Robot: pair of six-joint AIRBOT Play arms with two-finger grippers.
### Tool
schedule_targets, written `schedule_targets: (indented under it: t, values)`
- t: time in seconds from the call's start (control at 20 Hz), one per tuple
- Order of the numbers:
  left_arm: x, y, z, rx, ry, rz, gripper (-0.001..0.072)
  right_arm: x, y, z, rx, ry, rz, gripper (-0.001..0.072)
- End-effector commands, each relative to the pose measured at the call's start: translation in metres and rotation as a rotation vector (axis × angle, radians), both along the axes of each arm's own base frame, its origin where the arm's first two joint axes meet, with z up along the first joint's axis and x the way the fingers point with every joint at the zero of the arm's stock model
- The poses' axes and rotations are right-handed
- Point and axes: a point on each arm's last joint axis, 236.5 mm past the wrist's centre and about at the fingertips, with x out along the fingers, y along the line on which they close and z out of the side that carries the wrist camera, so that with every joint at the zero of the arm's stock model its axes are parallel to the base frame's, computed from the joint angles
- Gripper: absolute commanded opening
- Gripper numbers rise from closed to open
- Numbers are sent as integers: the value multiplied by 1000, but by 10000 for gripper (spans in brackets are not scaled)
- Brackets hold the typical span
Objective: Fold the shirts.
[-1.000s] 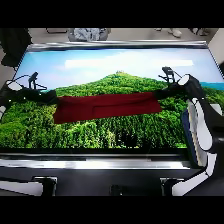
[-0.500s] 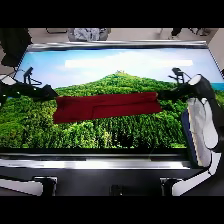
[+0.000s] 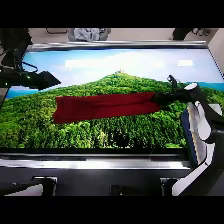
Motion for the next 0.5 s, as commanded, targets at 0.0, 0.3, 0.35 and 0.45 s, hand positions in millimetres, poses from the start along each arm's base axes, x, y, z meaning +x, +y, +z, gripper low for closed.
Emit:
schedule_targets:
  t: [0.0,0.3,0.35,0.45]
  values:
    - [-13,-34,15,2,-37,-76,396,10,22,8,38,-37,-1,48]
    - [4,-113,-56,-17,12,-142,36,-9,43,129,54,-254,167,46]
    - [2,-131,-77,-30,60,-141,37,-20,46,153,55,-273,189,46]
    - [-8,-175,-116,-81,162,-176,37,-38,49,196,37,-308,201,46]
